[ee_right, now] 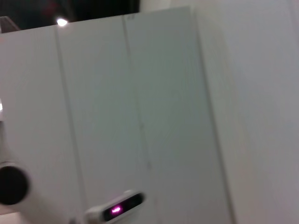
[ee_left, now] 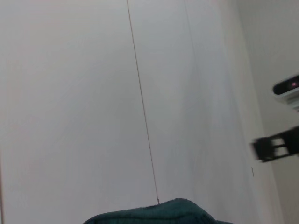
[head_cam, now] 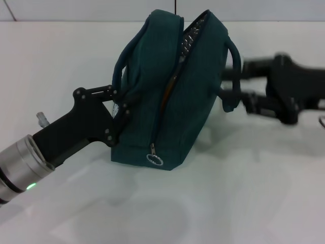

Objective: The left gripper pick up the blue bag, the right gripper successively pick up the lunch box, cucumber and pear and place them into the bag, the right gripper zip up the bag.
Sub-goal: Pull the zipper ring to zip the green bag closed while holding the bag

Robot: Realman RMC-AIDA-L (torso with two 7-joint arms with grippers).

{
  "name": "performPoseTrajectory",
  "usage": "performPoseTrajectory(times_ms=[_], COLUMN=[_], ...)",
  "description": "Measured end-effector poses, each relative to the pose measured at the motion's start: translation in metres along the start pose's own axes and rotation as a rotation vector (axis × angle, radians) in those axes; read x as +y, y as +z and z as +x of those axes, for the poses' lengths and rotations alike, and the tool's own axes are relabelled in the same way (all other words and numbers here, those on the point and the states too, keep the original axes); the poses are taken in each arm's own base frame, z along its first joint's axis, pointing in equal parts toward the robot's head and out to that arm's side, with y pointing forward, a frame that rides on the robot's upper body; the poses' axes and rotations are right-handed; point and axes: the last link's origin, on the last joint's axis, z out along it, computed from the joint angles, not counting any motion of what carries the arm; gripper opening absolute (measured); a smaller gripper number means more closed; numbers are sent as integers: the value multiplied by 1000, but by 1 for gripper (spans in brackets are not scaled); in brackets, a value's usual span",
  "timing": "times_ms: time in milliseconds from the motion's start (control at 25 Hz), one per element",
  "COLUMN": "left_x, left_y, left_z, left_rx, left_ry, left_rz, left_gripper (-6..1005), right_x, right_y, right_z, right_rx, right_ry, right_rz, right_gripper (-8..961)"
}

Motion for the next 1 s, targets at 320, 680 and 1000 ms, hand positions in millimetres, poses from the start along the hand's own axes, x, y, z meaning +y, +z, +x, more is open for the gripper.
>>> performPoseTrajectory(times_ms=[320, 680, 1000], left_x=[0, 3, 12], left_y=[9, 8, 1], left_z=[2, 1, -5], left_rx=[6, 4, -1], left_ry=[7, 3, 13], left_rz=[-37, -48, -18], left_gripper=[117, 116, 115], right_x=[2, -23, -47], right_y=[19, 38, 44], right_z=[63, 81, 63], right_rx=[277, 328, 304], right_ry=[177, 162, 78], right_rz=[46, 225, 309], right_gripper=[354, 350, 349])
